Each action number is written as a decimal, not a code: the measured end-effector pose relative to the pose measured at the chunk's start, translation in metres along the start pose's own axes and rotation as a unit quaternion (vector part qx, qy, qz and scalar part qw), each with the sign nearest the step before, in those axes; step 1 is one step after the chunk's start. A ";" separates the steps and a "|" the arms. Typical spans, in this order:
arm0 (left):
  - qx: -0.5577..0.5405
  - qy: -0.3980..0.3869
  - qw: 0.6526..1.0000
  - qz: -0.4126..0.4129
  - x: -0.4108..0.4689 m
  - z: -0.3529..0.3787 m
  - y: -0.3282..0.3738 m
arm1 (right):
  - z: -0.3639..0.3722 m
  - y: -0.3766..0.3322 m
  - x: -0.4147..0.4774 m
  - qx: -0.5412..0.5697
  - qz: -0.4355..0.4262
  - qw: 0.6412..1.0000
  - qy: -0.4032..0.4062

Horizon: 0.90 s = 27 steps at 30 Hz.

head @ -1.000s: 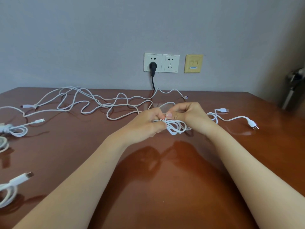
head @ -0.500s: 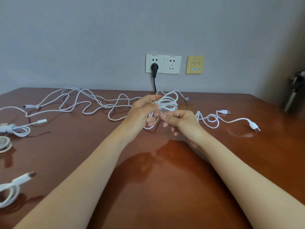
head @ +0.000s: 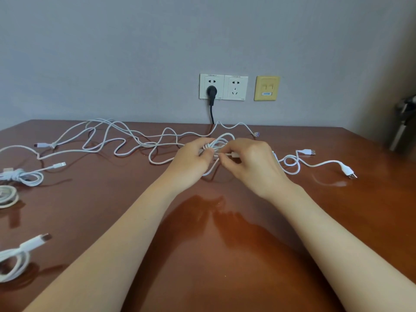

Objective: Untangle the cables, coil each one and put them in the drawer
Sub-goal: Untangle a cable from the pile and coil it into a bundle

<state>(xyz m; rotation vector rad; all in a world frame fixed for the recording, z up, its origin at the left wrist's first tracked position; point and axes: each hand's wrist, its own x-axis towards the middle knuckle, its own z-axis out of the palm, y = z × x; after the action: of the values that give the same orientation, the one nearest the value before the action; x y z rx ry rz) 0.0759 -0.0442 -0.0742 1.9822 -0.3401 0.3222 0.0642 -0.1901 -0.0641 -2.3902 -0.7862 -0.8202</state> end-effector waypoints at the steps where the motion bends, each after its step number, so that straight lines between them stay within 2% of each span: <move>1: 0.017 -0.005 1.000 0.006 -0.001 0.001 0.000 | 0.000 -0.001 0.000 0.024 0.020 0.999 0.019; 5: 0.019 -0.031 0.999 -0.004 -0.004 0.004 0.005 | -0.001 -0.003 0.003 0.190 0.142 0.970 0.048; 8: -0.022 -0.034 0.999 -0.020 -0.004 0.007 0.009 | 0.002 -0.001 0.003 0.276 0.180 0.943 0.047; 10: -0.052 -0.031 0.997 -0.040 -0.004 0.010 0.010 | 0.006 0.001 0.003 0.300 0.181 0.935 0.052; 13: -0.083 -0.030 0.995 -0.055 -0.005 0.011 0.010 | 0.011 -0.001 0.003 0.288 0.161 0.943 0.050; 17: -0.182 -0.047 0.980 -0.066 -0.006 0.008 0.013 | 0.012 -0.004 0.003 0.307 0.146 0.939 0.057; 20: -0.235 -0.069 0.967 -0.066 -0.005 0.005 0.014 | 0.007 -0.003 0.005 0.361 0.165 0.915 0.068; 23: -0.254 -0.074 0.961 -0.083 -0.005 0.004 0.016 | 0.002 -0.002 0.009 0.441 0.192 0.872 0.089; 27: -0.262 -0.075 0.958 -0.083 -0.007 0.004 0.014 | 0.001 -0.001 0.009 0.456 0.201 0.863 0.088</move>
<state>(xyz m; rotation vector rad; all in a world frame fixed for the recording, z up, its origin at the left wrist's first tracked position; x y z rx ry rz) 0.0645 -0.0534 -0.0665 1.4989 -0.3141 -0.0304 0.0703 -0.1857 -0.0584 -1.5058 -0.4192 -0.3476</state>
